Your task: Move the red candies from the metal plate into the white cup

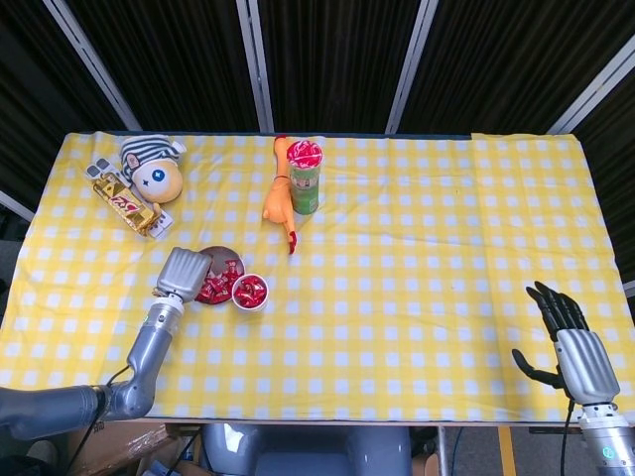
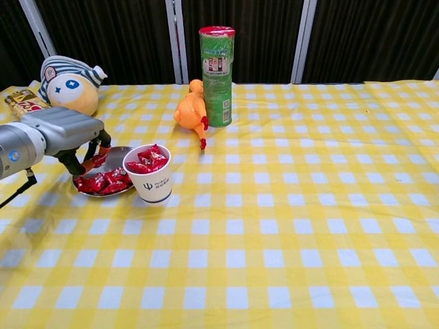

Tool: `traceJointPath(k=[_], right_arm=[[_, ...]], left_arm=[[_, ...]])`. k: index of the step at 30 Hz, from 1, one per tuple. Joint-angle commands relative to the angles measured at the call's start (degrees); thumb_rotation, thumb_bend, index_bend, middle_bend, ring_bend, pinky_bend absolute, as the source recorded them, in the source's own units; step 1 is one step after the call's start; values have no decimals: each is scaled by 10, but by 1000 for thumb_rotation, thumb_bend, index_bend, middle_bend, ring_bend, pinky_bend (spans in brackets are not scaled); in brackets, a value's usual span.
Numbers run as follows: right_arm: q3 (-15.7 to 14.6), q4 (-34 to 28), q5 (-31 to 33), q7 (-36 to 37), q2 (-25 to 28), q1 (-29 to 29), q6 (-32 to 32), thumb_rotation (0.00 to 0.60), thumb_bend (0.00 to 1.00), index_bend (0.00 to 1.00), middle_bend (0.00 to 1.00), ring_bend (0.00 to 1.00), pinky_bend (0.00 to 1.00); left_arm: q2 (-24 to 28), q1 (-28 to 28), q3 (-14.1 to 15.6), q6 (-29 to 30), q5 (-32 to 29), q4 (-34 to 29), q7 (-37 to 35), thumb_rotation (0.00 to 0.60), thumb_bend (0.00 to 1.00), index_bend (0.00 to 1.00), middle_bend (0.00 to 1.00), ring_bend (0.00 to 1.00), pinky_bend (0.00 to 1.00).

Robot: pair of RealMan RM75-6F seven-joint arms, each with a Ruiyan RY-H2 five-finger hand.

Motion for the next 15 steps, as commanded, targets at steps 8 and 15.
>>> traceJointPath(k=[8, 15], right_arm=[[2, 3, 4, -4, -3, 1, -3, 600, 386, 0, 0, 0, 0], [1, 0, 3, -5, -1, 0, 0, 600, 386, 0, 0, 0, 0]], left_arm=[[40, 4, -13, 20, 17, -51, -12, 600, 540, 450, 503, 842, 911], [68, 0, -29, 42, 46, -117, -21, 600, 540, 450, 503, 842, 912]])
